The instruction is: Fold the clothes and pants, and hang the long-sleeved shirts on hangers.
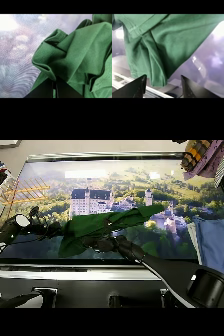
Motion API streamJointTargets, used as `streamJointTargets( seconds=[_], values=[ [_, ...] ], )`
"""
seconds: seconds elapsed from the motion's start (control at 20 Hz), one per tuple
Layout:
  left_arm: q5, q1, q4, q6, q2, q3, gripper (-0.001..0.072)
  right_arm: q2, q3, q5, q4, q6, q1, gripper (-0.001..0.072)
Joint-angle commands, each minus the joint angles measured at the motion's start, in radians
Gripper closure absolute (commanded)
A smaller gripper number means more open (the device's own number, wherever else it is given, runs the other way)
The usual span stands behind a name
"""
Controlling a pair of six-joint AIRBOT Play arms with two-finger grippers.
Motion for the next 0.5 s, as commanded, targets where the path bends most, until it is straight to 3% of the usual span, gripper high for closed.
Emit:
streamJointTargets(
  seconds=[0.0,0.15,0.35,0.4,0.45],
  values=[
    [0.001,0.0,0.0,0.0,-0.001,0.0,0.0693,-0.019,0.001,0.06,0.024,0.027,0.053,0.0247],
    [0.001,0.0,0.0,0.0,-0.001,0.0,0.0693,-0.045,0.001,0.068,0.024,0.071,0.077,0.0317],
    [0.0,0.0,0.0,0.0,-0.001,0.0,0.0693,-0.046,0.001,0.144,0.02,0.07,0.073,0.0467],
    [0.0,0.0,0.001,0.0,-0.001,0.0,0.0693,-0.044,0.001,0.159,0.02,0.07,0.073,0.0612],
    [0.0,0.0,0.001,0.0,-0.001,0.0,0.0693,-0.04,0.001,0.162,0.016,0.069,0.073,0.068]
  ],
)
